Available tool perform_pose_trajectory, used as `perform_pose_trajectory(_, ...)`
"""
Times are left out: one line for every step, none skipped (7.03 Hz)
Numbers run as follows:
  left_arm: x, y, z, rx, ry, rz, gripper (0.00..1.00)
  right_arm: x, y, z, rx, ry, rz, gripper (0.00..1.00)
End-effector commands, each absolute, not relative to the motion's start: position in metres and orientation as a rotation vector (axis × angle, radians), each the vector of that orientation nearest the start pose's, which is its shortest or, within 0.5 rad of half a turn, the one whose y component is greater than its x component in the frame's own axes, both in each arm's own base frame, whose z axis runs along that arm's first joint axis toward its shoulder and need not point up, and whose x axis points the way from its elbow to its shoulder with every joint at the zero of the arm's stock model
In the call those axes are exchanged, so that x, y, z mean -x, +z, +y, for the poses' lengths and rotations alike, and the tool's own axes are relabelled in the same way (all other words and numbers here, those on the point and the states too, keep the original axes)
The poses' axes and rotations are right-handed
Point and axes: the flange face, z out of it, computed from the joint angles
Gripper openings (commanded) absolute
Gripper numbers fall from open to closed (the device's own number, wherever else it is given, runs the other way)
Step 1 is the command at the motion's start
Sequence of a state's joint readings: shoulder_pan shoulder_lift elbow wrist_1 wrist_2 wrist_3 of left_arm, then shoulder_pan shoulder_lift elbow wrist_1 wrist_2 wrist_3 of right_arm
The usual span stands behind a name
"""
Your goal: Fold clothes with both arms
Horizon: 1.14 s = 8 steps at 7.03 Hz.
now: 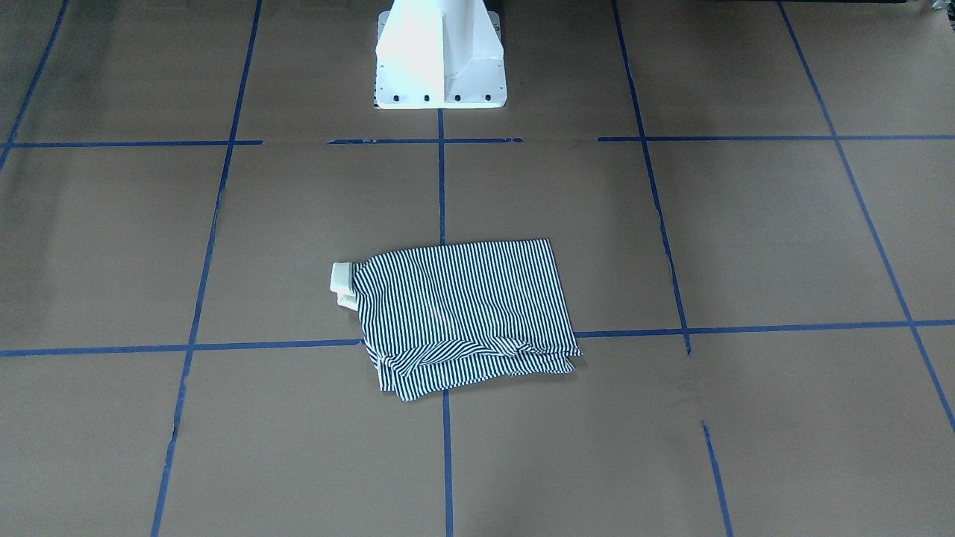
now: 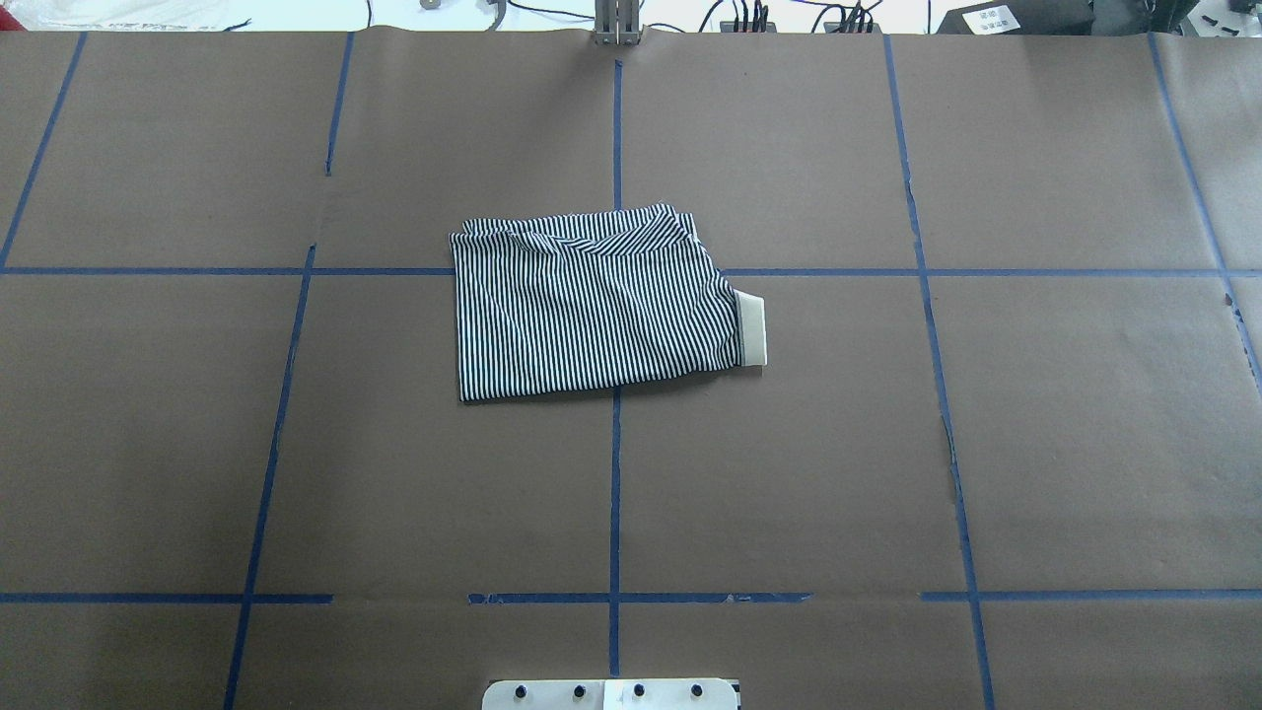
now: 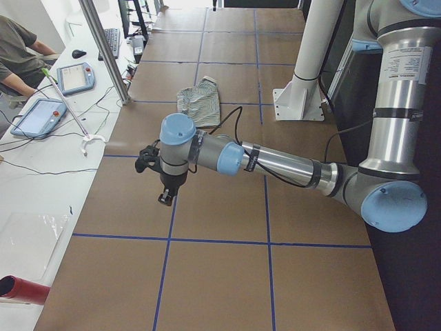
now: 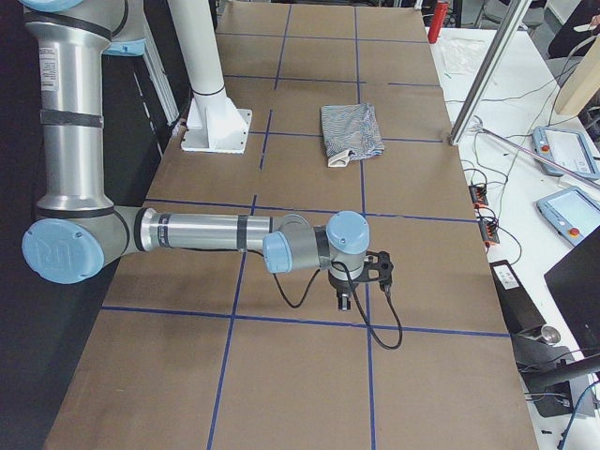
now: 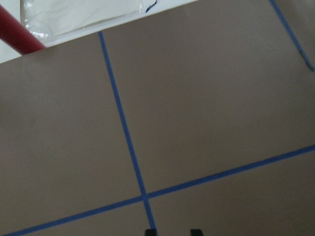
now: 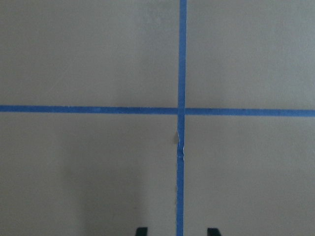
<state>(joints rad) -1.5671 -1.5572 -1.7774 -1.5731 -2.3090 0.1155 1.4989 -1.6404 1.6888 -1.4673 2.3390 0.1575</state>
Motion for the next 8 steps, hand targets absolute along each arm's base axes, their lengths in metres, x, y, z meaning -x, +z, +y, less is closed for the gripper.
perform_pose_trajectory(0.062,0.625,-0.434,-0.081,0.139,0.822,1.00,-0.031,0.601,-0.449,-0.017,-0.005,-0.764,1.00)
perform_pose_trajectory(0.062,0.638,-0.429,-0.048,0.110,0.823,1.00,-0.032,0.602,-0.447,-0.029,-0.041,-0.758,1.00)
perform_pose_trajectory(0.063,0.627,-0.432,-0.066,0.109,0.816,1.00,-0.032,0.605,-0.445,-0.027,-0.044,-0.758,1.00)
perform_pose_trajectory(0.061,0.615,-0.434,-0.087,0.123,0.814,1.00,-0.032,0.604,-0.445,-0.027,-0.043,-0.764,1.00)
perform_pose_trajectory(0.065,0.614,-0.438,-0.096,0.126,0.768,1.00,-0.032,0.604,-0.445,-0.029,-0.044,-0.764,1.00)
perform_pose_trajectory(0.070,0.624,-0.438,-0.080,0.119,0.690,1.00,-0.031,0.605,-0.447,-0.030,-0.046,-0.760,1.00)
perform_pose_trajectory(0.070,0.624,-0.438,-0.075,0.119,0.691,1.00,-0.031,0.604,-0.448,-0.033,-0.047,-0.763,1.00)
perform_pose_trajectory(0.070,0.619,-0.438,-0.084,0.122,0.693,1.00,-0.032,0.605,-0.448,-0.030,-0.046,-0.758,1.00)
